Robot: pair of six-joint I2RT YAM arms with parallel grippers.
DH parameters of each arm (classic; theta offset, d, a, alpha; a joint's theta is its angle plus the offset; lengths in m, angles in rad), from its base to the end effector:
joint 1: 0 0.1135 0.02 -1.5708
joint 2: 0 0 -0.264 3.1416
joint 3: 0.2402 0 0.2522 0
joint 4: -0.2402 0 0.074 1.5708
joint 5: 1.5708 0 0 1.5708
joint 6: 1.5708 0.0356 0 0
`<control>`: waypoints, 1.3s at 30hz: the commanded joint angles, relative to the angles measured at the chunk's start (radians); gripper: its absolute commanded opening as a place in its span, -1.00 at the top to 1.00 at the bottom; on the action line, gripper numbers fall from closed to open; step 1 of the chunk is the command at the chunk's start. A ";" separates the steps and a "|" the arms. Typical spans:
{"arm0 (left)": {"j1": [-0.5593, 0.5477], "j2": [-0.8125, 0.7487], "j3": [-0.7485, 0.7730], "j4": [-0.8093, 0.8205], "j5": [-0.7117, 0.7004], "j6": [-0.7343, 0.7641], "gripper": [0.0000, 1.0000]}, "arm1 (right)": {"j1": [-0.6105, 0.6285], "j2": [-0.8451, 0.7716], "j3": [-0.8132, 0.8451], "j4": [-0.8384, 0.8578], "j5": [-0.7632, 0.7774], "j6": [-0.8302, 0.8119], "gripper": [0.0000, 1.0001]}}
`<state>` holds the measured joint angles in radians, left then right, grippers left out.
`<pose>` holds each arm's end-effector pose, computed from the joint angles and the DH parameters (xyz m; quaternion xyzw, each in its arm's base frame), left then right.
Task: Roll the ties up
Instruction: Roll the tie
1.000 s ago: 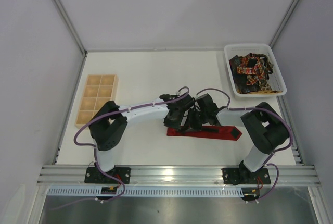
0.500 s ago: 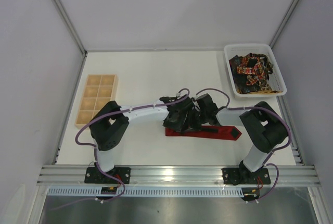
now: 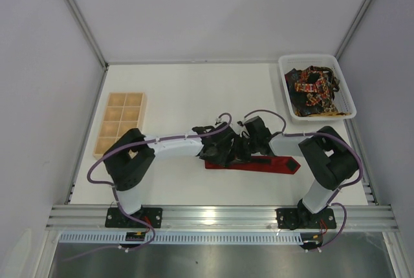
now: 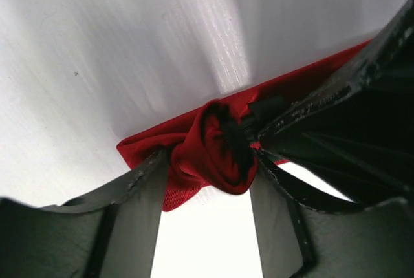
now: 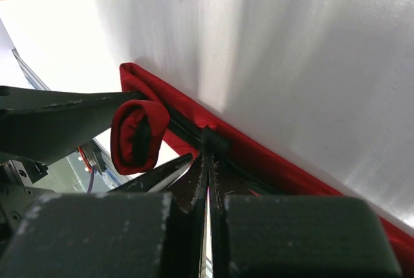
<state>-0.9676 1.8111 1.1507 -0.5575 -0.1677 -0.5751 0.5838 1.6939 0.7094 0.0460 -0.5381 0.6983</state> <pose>0.2039 -0.2855 0.1647 0.1769 0.9650 -0.0628 0.1829 0.2400 0.1804 0.1203 -0.0301 0.9195 0.3817 0.0891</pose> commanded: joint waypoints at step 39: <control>-0.010 -0.225 -0.355 0.366 0.017 0.008 -0.34 | -0.030 0.171 0.229 -0.072 -0.307 0.006 -0.20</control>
<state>-0.9714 1.5883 0.8173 -0.1921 -0.1543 -0.5743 0.5423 1.8446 0.9371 -0.0608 -0.8074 0.6853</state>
